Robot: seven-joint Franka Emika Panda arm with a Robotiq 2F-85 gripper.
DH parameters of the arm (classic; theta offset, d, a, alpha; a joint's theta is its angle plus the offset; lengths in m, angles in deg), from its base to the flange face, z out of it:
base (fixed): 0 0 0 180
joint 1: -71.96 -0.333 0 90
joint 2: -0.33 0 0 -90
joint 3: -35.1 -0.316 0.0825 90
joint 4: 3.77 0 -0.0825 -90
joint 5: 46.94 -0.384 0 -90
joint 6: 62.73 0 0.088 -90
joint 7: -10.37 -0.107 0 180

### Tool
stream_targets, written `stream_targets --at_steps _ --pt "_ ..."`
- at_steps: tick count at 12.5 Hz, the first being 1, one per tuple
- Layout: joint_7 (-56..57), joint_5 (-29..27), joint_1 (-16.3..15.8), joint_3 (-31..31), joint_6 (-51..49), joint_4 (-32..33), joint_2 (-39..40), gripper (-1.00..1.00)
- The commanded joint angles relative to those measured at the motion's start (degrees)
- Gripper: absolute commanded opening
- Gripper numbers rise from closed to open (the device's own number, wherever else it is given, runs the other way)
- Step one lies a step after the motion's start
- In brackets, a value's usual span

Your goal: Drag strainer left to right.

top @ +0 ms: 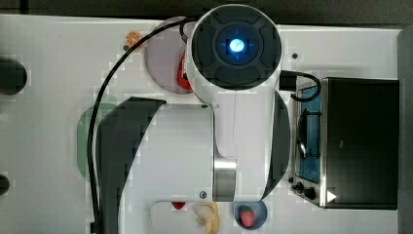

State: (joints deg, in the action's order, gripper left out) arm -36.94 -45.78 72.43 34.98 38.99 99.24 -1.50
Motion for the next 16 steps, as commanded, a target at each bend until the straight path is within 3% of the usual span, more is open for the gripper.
stream_targets --at_steps 1,3,8,12,16 --pt "-4.67 -1.43 0.89 2.18 -9.62 12.93 -23.16 0.59" --pt "-4.99 -2.05 0.61 1.31 -9.54 12.94 -22.94 1.00" --pt "-13.96 -4.26 -1.96 -9.73 -7.82 12.95 -18.63 1.00" --pt "-34.64 -4.22 -2.63 -22.88 0.46 12.97 -11.26 1.00" --pt "-57.55 -4.08 -2.74 -31.79 12.47 13.79 -0.59 1.00"
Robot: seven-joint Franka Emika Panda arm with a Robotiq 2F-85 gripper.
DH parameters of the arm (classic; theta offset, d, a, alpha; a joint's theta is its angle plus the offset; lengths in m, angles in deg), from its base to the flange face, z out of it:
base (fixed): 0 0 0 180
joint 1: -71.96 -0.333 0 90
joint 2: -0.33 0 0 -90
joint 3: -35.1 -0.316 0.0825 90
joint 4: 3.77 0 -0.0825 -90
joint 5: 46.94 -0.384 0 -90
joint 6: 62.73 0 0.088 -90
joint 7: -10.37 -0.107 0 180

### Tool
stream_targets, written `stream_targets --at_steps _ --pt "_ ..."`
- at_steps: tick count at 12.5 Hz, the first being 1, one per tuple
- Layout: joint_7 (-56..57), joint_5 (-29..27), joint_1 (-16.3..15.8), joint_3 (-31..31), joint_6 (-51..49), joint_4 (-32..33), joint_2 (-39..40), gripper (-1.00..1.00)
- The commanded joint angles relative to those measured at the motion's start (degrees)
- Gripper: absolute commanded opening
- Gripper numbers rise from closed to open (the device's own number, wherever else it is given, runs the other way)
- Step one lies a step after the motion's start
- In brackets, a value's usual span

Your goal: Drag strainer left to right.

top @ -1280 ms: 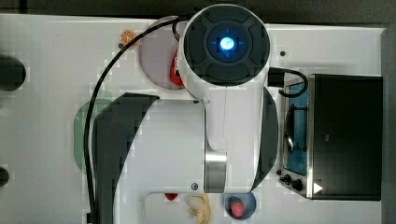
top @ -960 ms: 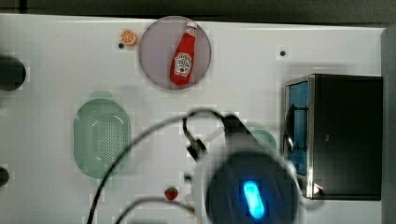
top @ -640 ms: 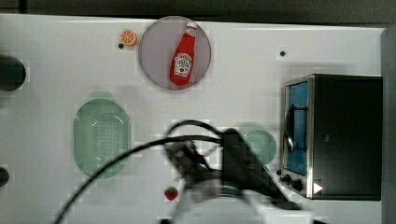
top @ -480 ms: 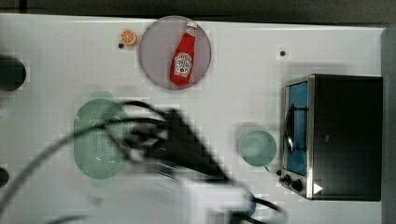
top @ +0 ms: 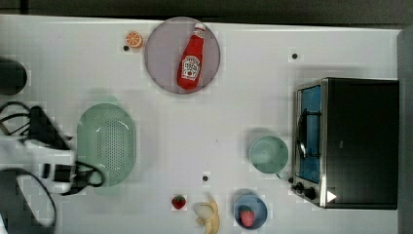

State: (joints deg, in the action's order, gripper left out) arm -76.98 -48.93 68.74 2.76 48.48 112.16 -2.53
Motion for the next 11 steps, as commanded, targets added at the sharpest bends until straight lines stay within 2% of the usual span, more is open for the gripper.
stream_targets --at_steps 1,3,6,8,11 --pt "-22.70 -0.84 0.93 -0.88 5.49 1.36 3.27 1.00" --pt "-30.54 -0.10 0.74 -2.27 10.22 2.46 8.81 1.00" --pt "-37.78 4.30 0.14 -2.31 16.61 3.48 16.92 1.00" --pt "-38.98 7.35 0.10 -1.97 20.72 3.67 22.28 1.00" --pt "-39.00 8.34 -0.28 -0.48 28.94 3.66 29.26 1.00"
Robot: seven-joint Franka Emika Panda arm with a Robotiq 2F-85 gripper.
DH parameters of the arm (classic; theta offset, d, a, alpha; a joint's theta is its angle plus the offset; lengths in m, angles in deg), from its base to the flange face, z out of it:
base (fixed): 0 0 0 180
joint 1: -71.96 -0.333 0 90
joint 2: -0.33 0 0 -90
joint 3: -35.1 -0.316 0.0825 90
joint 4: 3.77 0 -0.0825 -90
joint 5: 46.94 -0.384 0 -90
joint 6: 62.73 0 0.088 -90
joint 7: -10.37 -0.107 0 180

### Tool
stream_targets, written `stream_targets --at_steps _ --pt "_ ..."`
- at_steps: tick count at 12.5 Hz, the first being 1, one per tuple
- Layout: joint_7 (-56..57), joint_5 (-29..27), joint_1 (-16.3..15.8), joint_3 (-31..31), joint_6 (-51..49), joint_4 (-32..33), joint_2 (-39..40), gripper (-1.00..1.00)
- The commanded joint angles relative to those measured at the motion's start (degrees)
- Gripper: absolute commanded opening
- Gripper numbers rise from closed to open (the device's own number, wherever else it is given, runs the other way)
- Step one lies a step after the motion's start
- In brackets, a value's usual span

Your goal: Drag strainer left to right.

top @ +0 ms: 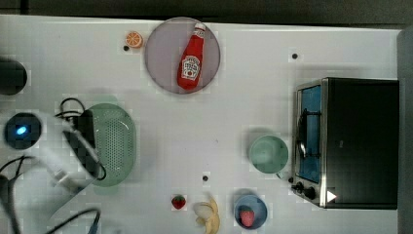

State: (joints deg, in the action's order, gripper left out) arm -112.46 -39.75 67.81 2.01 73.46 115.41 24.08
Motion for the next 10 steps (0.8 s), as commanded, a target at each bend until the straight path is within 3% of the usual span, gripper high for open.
stream_targets --at_steps 1,6,10 --pt "-3.53 -0.82 0.16 1.28 6.47 0.42 4.44 1.00" --pt "-3.52 3.05 -4.09 8.26 9.24 0.51 8.28 1.00" --pt "-3.47 3.42 -4.91 10.35 10.29 1.24 8.44 1.00"
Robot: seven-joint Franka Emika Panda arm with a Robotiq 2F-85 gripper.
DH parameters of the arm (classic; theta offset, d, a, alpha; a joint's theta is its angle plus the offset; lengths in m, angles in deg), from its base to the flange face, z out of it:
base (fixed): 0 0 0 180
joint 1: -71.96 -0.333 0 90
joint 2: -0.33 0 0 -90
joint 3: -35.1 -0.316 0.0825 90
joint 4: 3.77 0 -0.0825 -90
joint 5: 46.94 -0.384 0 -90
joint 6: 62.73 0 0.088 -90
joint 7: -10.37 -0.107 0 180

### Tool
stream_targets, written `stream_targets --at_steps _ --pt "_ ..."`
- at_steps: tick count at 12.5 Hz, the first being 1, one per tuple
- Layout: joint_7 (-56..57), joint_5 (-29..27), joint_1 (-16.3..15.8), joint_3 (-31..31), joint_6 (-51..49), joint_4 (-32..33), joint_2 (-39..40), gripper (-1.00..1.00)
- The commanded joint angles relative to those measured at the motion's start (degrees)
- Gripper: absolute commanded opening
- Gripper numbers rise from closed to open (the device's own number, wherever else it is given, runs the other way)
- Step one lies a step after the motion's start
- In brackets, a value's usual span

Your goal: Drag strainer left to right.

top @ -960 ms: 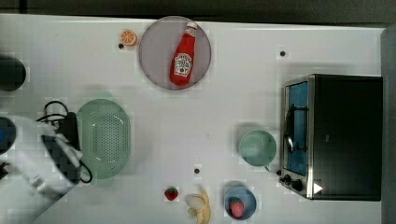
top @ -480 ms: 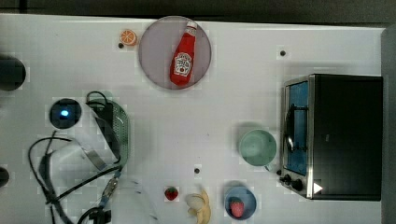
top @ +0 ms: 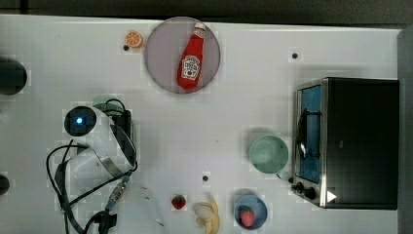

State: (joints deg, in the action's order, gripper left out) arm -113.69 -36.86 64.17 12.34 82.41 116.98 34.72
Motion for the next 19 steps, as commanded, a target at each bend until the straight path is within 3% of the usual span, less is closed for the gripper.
stream_targets --at_steps 1,5,19 --pt "-2.19 0.55 -1.20 0.54 1.35 -0.22 -2.28 1.00" --pt "-1.75 0.55 -0.50 1.82 1.30 1.74 -4.17 1.00" --pt "11.88 0.54 7.80 6.69 1.52 10.48 -10.83 1.00"
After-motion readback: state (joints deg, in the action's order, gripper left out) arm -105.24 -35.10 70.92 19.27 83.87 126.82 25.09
